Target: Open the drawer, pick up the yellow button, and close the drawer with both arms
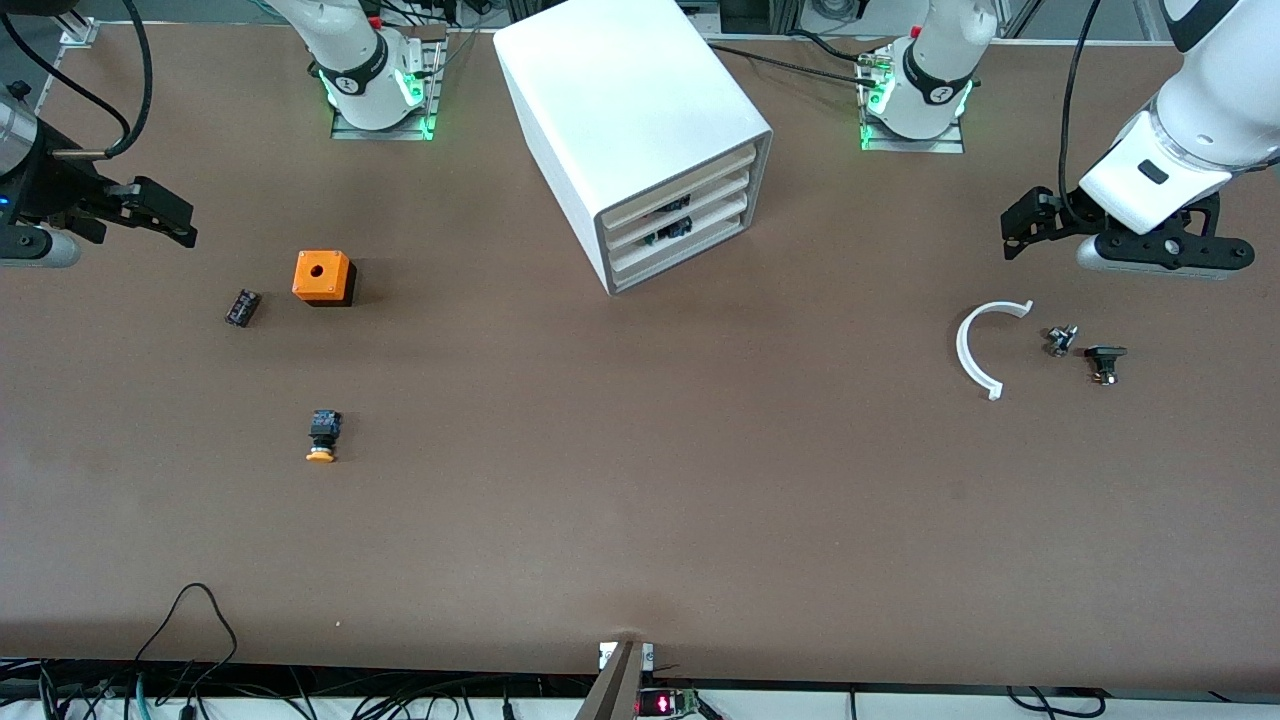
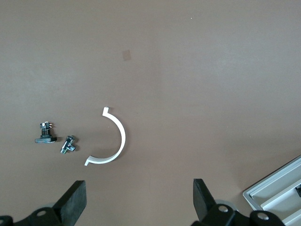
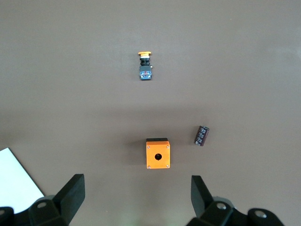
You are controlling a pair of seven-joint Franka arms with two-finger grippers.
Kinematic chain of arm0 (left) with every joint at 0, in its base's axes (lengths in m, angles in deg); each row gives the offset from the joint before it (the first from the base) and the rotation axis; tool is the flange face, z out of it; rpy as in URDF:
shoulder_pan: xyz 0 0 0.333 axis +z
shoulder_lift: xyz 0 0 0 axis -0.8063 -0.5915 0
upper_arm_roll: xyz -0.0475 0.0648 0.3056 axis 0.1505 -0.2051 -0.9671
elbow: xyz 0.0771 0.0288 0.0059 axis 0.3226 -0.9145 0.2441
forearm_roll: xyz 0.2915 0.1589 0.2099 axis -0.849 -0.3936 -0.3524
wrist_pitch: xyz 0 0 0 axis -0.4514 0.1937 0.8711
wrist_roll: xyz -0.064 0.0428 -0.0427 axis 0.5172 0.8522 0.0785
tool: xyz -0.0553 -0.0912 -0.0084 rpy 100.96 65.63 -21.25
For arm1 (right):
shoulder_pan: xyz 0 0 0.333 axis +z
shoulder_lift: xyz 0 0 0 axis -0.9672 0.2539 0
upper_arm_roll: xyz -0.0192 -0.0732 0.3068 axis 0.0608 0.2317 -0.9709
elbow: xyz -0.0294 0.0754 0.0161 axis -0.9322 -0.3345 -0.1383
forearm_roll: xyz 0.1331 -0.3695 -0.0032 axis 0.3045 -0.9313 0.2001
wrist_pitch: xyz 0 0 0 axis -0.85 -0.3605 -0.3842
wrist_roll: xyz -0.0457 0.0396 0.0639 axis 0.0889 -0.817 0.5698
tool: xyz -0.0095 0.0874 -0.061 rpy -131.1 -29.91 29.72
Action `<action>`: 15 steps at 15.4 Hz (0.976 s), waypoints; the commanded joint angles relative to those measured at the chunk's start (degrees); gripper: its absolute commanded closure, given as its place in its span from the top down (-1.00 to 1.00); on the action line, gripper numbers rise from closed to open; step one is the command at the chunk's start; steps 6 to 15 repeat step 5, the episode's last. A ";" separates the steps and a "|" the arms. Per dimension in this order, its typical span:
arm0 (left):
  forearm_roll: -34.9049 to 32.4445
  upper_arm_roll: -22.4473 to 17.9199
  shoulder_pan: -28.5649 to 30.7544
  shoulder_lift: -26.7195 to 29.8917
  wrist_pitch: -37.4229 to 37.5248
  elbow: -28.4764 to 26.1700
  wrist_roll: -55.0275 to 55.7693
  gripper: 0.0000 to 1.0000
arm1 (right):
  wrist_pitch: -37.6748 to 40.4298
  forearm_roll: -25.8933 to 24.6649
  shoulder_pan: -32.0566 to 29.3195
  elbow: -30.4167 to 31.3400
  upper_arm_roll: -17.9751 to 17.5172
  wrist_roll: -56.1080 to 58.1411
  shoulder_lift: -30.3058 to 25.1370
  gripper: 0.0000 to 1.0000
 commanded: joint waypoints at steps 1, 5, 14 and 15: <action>0.64 -0.44 -0.45 -1.05 1.90 2.47 -0.46 0.99 | -0.81 0.69 -0.24 1.83 0.01 -0.72 -1.61 1.00; 0.55 -0.44 -0.45 -1.14 1.98 2.47 -0.64 0.99 | -0.90 0.69 -0.24 1.83 0.01 -0.72 -1.60 1.00; 0.55 -0.44 -0.45 -1.14 1.98 2.47 -0.64 0.99 | -0.90 0.69 -0.24 1.83 0.01 -0.72 -1.60 1.00; 0.55 -0.44 -0.45 -1.14 1.98 2.47 -0.64 0.99 | -0.90 0.69 -0.24 1.83 0.01 -0.72 -1.60 1.00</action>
